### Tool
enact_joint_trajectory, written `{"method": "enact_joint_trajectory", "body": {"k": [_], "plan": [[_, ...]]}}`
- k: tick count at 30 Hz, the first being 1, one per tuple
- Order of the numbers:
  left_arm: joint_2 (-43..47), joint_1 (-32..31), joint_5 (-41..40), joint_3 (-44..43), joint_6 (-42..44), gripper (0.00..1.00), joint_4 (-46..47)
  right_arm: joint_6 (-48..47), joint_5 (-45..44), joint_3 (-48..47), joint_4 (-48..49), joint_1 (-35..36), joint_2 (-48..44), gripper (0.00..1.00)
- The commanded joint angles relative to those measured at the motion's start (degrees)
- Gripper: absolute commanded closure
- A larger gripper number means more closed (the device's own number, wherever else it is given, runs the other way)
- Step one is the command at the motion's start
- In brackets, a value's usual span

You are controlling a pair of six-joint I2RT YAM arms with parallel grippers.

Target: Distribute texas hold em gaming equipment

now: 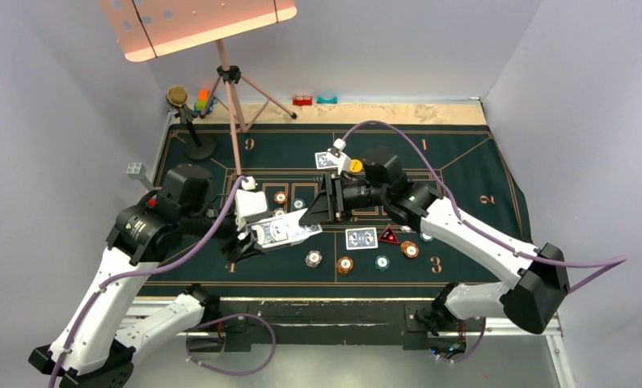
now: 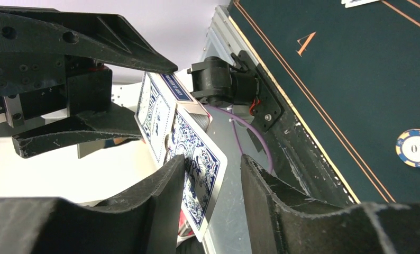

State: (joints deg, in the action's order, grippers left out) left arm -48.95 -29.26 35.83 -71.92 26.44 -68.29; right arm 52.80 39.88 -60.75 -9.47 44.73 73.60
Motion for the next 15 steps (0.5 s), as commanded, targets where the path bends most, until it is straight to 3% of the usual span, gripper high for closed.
{"method": "enact_joint_trajectory", "body": {"k": [1, 6, 15], "plan": [[0.6, 0.5, 2.5, -2.9, -1.2, 1.00, 2.2, -2.4, -0.8, -1.7, -2.9, -1.4, -2.4, 0.56], [0.7, 0.5, 2.5, -2.9, -1.2, 1.00, 2.2, -3.6, -1.1, -2.8, -5.3, -2.4, -3.2, 0.68], [1.0, 0.5, 2.3, -2.9, -1.3, 1.00, 2.1, -6.7, -2.5, -6.7, -11.0, -5.0, -4.6, 0.73]]}}
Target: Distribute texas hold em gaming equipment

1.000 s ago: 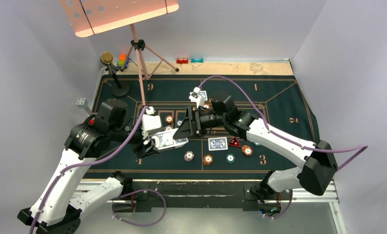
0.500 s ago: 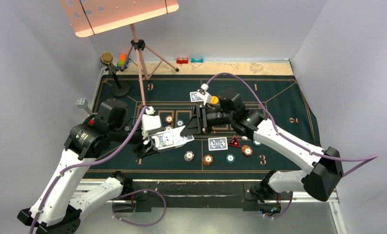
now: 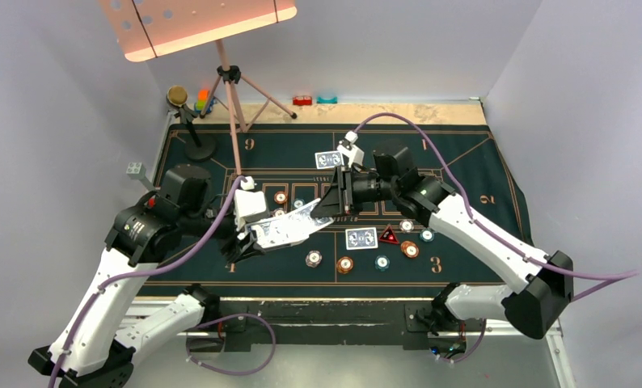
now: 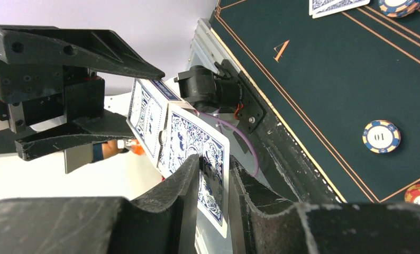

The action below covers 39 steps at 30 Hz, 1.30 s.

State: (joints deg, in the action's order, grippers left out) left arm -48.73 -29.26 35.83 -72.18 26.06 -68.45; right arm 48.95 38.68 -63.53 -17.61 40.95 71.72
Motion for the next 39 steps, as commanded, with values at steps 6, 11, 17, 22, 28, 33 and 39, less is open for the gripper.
{"method": "enact_joint_trajectory", "body": {"k": [6, 11, 17, 22, 28, 33, 39], "plan": [[1.0, 0.5, 2.2, -2.6, -0.8, 1.00, 2.2, -4.2, -1.3, -6.9, -5.7, -3.1, -3.2, 0.77], [1.2, 0.6, 2.2, -2.1, -0.9, 1.00, 2.3, -3.0, 1.1, -8.9, -4.9, -5.6, -3.4, 0.91], [2.2, 0.8, 3.5, -0.1, -2.4, 1.00, 3.4, -0.9, 4.7, -9.4, -0.9, -11.5, -1.5, 1.00], [2.3, 0.8, 3.5, 0.0, -2.6, 1.00, 3.6, -3.1, 5.5, -13.4, 2.7, -17.1, 8.3, 1.00], [2.3, 0.9, 4.0, -0.6, -2.9, 1.00, 3.8, -11.4, -1.1, -29.6, 0.0, -20.8, 33.5, 1.00], [2.1, 1.0, 3.8, -1.3, -2.6, 1.00, 3.4, -14.3, -5.4, -51.8, -5.4, -22.0, 55.4, 1.00], [1.9, 1.2, 3.8, -1.4, -2.4, 1.00, 3.4, -14.0, -10.5, -60.5, -7.3, -22.5, 66.7, 1.00]]}}
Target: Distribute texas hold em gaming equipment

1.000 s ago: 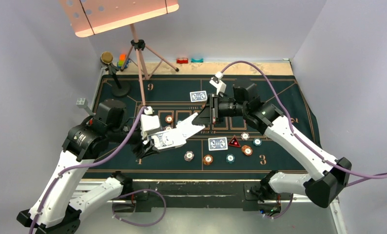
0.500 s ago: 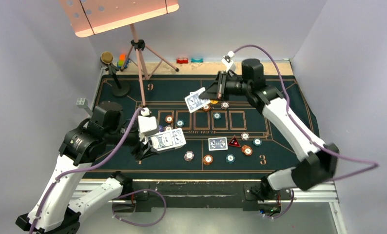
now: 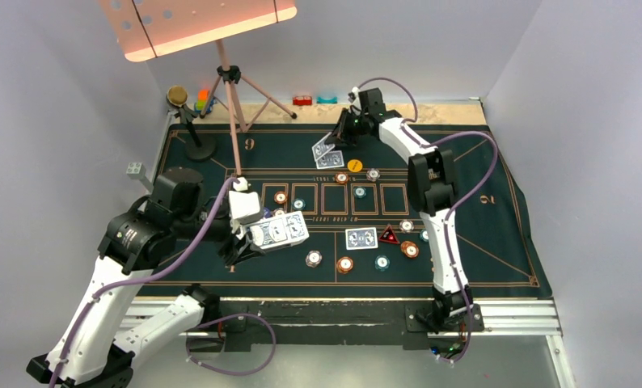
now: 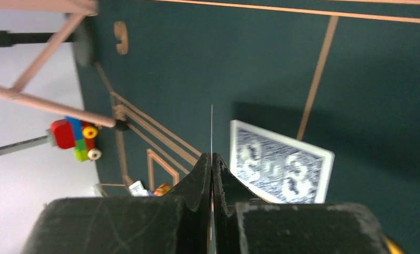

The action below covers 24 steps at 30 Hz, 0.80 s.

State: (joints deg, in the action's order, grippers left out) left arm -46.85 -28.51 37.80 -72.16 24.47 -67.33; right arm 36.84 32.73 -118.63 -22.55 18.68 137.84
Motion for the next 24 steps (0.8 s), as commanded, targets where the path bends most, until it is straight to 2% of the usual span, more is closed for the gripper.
{"method": "enact_joint_trajectory", "body": {"k": [1, 3, 7, 9, 11, 13, 17, 22, 24], "plan": [[0.0, 0.5, 1.9, -1.6, -0.7, 1.00, 2.2, -2.2, -6.3, -5.2, -2.9, -0.2, 1.1, 0.98], [-0.1, 0.5, 1.8, -1.8, -0.7, 1.00, 2.2, -2.9, -9.2, -3.6, -3.0, -0.4, 0.8, 0.83], [-0.1, 0.5, 1.9, -2.0, -0.5, 1.00, 1.7, -4.8, -13.7, -2.0, -5.9, -0.6, -2.0, 0.41], [0.0, 0.6, 1.7, -2.1, -0.3, 1.00, 1.5, -5.7, -14.6, 0.5, -5.9, -0.5, -5.9, 0.27], [0.2, 0.5, 1.5, -2.0, -0.3, 1.00, 1.5, -5.9, -14.3, 3.9, -4.8, -0.6, -11.2, 0.16], [0.2, 0.5, 1.5, -2.0, -0.5, 1.00, 1.7, -6.1, -12.6, 7.8, -4.4, -0.4, -17.3, 0.13], [0.1, 0.5, 1.8, -1.6, -1.1, 1.00, 2.5, -4.9, -2.6, 19.9, -0.7, 2.0, -32.2, 0.09], [-0.4, 0.5, 2.2, -1.1, -1.3, 1.00, 3.2, -3.0, 5.4, 34.0, 1.9, 10.1, -51.7, 0.07], [-0.6, 0.5, 2.3, -1.2, -1.3, 1.00, 3.4, 0.9, 6.8, 40.2, 5.3, 13.0, -57.9, 0.06]]}}
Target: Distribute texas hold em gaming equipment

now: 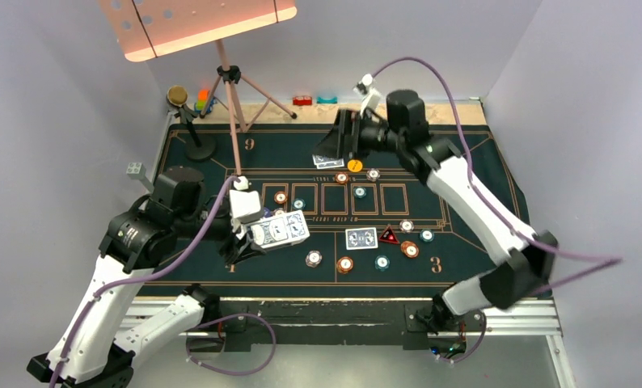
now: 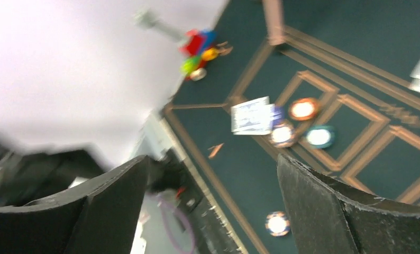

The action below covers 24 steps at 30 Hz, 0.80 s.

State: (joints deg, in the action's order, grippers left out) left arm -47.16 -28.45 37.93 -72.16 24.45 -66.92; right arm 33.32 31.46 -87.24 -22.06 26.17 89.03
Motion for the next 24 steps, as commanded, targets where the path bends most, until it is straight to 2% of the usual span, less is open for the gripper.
{"method": "enact_joint_trajectory", "body": {"k": [1, 4, 7, 11, 20, 22, 24], "plan": [[-0.3, 0.5, 2.2, -1.2, -1.4, 1.00, 3.1, 6.7, 9.0, 12.0, 7.2, 6.7, -11.9, 0.06], [-0.6, 0.4, 2.4, -1.2, -1.7, 1.00, 3.4, 11.6, 9.4, 18.8, 12.0, 9.4, -18.5, 0.05], [-0.9, 0.4, 2.3, -1.4, -2.1, 1.00, 3.9, 12.6, 7.5, 21.1, 11.3, 12.9, -20.7, 0.04], [-1.5, 0.5, 3.0, -1.9, -2.5, 1.00, 4.4, 12.7, 5.6, 21.5, 10.0, 16.5, -19.8, 0.03], [-1.2, 0.7, 3.0, -2.1, -2.6, 1.00, 4.2, 19.3, 7.8, 25.6, 19.9, 19.6, -15.5, 0.02], [-1.0, 0.8, 2.9, -2.0, -2.5, 1.00, 4.0, 19.5, 8.0, 26.0, 19.7, 19.7, -15.2, 0.08], [-0.8, 0.8, 2.9, -2.0, -2.4, 1.00, 3.9, 19.6, 8.1, 26.3, 19.3, 19.6, -15.2, 0.18]]}}
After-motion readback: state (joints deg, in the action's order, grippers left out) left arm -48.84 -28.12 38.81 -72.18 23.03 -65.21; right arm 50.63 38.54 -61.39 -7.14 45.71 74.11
